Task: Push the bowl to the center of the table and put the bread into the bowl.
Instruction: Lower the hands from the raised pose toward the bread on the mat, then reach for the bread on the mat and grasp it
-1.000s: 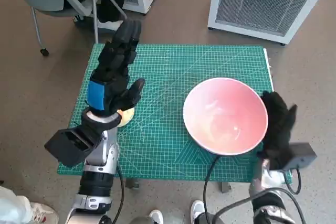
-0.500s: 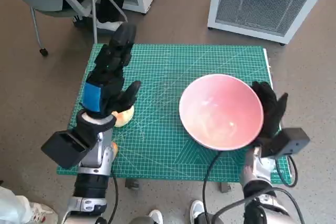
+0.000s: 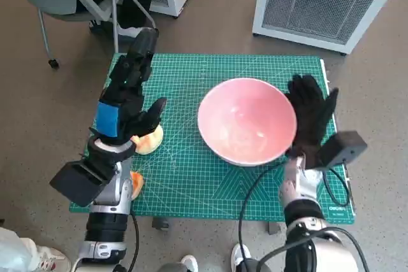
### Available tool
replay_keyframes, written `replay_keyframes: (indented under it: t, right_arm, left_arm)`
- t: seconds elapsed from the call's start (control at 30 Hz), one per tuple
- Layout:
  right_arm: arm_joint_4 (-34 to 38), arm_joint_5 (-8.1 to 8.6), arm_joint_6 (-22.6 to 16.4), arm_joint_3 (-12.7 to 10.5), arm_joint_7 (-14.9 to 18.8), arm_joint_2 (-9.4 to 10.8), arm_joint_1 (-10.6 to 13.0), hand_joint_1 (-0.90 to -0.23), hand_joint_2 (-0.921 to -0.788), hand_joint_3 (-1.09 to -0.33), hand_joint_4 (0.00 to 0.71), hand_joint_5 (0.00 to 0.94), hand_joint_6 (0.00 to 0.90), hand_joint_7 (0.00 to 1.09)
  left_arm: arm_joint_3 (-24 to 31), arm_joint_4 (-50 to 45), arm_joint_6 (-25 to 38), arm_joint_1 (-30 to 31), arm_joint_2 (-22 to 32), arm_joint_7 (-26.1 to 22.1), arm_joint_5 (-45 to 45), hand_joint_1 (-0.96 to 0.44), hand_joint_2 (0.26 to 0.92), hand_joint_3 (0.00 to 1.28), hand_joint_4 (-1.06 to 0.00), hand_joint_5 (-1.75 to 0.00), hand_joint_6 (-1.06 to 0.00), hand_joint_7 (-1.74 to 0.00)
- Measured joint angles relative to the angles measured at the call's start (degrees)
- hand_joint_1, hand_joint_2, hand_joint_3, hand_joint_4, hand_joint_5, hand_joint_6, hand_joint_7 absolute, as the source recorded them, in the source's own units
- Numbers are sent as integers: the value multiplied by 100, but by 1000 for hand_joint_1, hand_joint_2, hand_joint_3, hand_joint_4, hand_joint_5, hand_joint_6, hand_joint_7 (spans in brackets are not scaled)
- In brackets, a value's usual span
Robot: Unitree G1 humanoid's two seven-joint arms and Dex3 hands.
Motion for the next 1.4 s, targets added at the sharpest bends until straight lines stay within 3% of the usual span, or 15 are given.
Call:
replay_keyframes:
  t: [0.4,0.57,0.7,0.8,0.97,1.23,1.4]
  right_arm:
    - [73,-133,462,91,-249,57,-444,-541,-921,-841,168,1,46,507]
    - [75,-353,570,265,-337,24,-500,-542,-921,-850,167,1,50,494]
    - [63,-608,509,475,-485,-116,-500,-541,-921,-861,179,7,53,489]
    - [6,-738,300,578,-564,-235,-500,-541,-921,-873,186,7,42,508]
    - [-200,-724,-215,614,-468,-388,-500,-539,-921,-880,198,7,9,596]
    - [-790,-694,-1288,804,148,-477,-493,-541,-921,-890,239,23,-1,704]
    - [-1341,-680,-1808,1003,513,-565,-429,-552,-921,-891,250,30,-1,738]
  left_arm:
    - [16,-32,-4,181,138,10,2,-660,921,398,-159,-4,-298,0]
    - [31,-183,-1,374,305,-32,14,-681,921,402,-158,-2,-298,0]
    - [75,-255,10,561,683,-195,127,-670,921,406,-160,-2,-293,0]
    - [131,-361,124,754,1092,-411,166,-646,921,399,-159,-2,-295,-2]
    - [287,-515,419,1066,1847,-817,169,-614,921,344,-161,-2,-307,-8]
    - [534,-719,532,1486,2694,-1173,236,-559,921,204,-178,-7,-355,-26]
    - [595,-922,585,1776,3222,-1636,223,-507,920,87,-210,-10,-403,-38]
